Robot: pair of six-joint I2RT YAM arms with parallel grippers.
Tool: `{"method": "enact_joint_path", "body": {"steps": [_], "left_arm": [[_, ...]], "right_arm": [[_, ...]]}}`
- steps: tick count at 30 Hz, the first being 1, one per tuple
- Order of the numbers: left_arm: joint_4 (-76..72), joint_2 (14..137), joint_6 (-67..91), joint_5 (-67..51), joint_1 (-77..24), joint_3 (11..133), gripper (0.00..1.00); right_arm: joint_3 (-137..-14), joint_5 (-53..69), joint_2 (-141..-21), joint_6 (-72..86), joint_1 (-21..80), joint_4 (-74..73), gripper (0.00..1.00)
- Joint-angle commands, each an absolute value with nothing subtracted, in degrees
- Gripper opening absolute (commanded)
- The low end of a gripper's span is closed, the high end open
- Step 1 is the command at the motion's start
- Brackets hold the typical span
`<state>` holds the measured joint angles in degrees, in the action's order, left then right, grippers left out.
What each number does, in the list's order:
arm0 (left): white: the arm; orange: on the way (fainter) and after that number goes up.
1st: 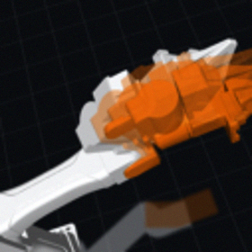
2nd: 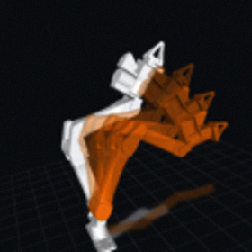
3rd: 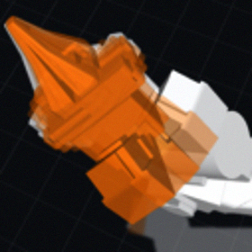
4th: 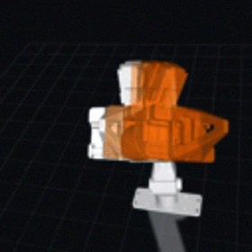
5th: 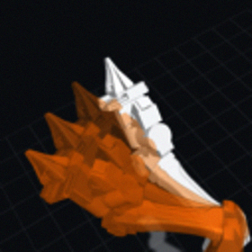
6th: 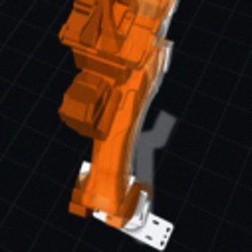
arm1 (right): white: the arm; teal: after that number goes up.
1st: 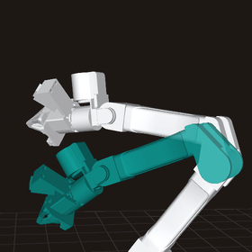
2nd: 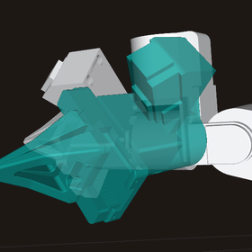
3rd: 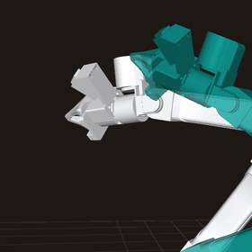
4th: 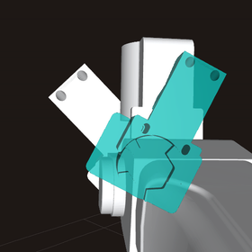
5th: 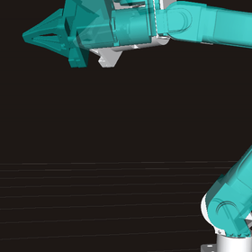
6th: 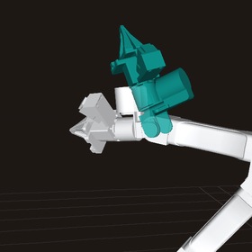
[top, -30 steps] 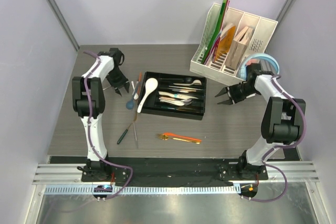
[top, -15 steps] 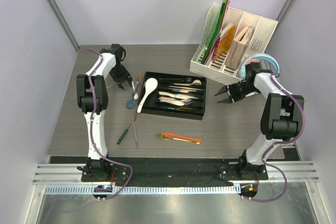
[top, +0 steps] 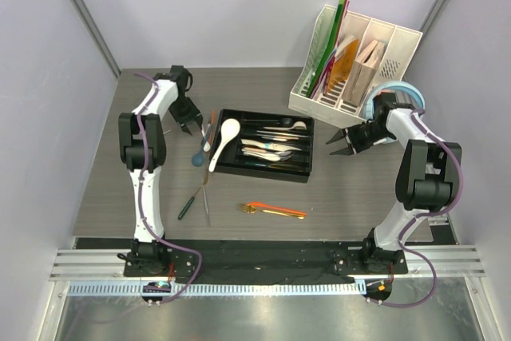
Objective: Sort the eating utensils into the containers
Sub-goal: Pick up the spoon from the center of the board.
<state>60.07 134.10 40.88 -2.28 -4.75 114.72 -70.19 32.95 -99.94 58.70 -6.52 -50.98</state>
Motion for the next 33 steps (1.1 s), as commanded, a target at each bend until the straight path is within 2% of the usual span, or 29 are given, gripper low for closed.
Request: {"method": "enact_joint_path", "body": {"steps": [1,12,18,19,21,22,23,26,33], "left_arm": [[58.36,133.50,40.34,-3.78,-5.27,115.75,0.43],[59.94,137.02,39.73,-2.99,-7.38,117.69,0.43],[62.75,138.25,39.73,1.56,-7.73,118.39,0.40],[63.19,138.25,39.64,2.97,-7.73,118.39,0.38],[64.33,138.25,39.29,4.13,-7.73,118.30,0.29],[65.03,138.34,39.03,4.91,-7.73,118.39,0.13],[66.34,138.60,38.76,4.83,-7.65,118.56,0.07],[68.63,138.87,37.62,4.66,-7.65,118.57,0.00],[68.38,134.92,35.86,5.01,-7.56,113.47,0.00]], "right_arm": [[-72.25,34.10,-100.46,57.83,-6.33,-51.68,0.41],[-73.04,34.36,-100.90,57.57,-6.33,-51.94,0.42],[-73.21,34.45,-101.07,57.66,-6.33,-52.12,0.41],[-73.30,34.45,-101.07,57.66,-6.33,-52.12,0.42],[-73.13,34.63,-101.25,57.48,-6.33,-52.12,0.41],[-73.13,34.72,-101.16,57.48,-6.33,-52.03,0.41],[-73.13,34.80,-101.42,57.39,-6.33,-52.12,0.41],[-73.04,34.98,-101.60,57.04,-6.42,-52.12,0.41],[-72.51,35.33,-102.74,56.60,-6.33,-52.03,0.41]]}}
